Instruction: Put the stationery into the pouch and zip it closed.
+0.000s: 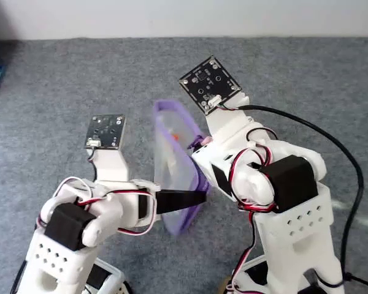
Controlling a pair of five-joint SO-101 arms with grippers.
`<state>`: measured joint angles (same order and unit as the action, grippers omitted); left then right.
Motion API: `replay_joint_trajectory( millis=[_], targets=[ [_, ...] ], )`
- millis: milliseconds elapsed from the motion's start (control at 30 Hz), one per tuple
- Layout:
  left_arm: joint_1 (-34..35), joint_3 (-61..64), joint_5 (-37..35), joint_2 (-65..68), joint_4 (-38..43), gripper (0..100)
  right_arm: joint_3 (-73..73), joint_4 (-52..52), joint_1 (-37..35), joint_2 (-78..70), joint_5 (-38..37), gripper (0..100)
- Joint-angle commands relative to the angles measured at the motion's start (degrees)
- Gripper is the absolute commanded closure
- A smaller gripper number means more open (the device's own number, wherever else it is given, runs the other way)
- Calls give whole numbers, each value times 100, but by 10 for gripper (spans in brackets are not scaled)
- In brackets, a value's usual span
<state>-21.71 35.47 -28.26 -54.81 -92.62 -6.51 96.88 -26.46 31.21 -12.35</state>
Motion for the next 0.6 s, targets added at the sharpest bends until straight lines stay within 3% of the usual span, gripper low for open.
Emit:
replay_joint_trajectory(
  millis=[0,167,400,567],
  targets=[
    [431,-505,431,53,-466,468,-105,84,180,48,-70,991],
    [914,-1033,1116,53,-686,522,-334,277,31,75,-70,991],
    [923,-1464,1591,44,-721,587,-343,268,-356,66,-26,991],
    [211,-1719,1169,44,-782,536,-343,224,-479,13,273,991]
  ],
)
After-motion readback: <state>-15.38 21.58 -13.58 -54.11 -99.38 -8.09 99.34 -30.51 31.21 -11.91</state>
